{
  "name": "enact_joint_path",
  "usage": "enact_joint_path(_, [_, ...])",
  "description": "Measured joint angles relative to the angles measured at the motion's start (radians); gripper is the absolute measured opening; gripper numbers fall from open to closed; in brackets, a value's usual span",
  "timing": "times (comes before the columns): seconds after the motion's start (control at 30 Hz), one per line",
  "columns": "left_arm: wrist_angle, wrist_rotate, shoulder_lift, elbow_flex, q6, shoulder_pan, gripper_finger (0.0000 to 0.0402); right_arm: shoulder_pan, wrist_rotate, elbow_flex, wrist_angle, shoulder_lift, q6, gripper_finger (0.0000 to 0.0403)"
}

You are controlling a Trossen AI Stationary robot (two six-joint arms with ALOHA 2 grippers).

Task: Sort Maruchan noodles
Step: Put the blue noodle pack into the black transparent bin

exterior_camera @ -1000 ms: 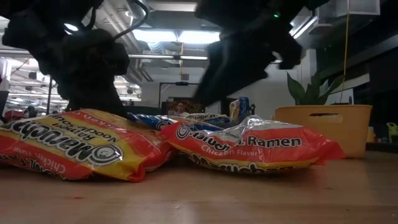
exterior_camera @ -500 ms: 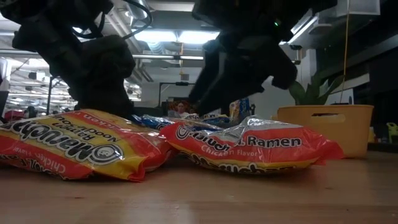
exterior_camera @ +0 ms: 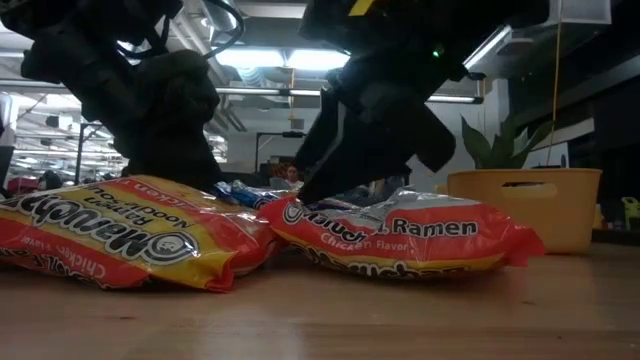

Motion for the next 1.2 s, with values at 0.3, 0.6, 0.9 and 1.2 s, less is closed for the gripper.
enact_joint_path(0.3, [0.038,-0.015,0.0,0.0,0.0,0.0,0.0141,0.001,-0.024,0.0,0.037,0.063,0.0,0.0328])
enact_joint_path(0.6, [0.057,-0.027,0.0,0.0,-0.001,0.0,0.0141,-0.014,-0.001,0.0,0.051,0.073,0.011,0.0328])
enact_joint_path(0.9, [0.135,-0.037,0.0,0.0,-0.001,0.0,0.0141,-0.04,0.061,0.009,0.051,0.084,0.08,0.0322])
enact_joint_path(1.2, [0.198,-0.015,0.0,0.0,-0.018,-0.002,0.0141,-0.038,0.056,0.098,-0.044,0.09,0.121,0.0218])
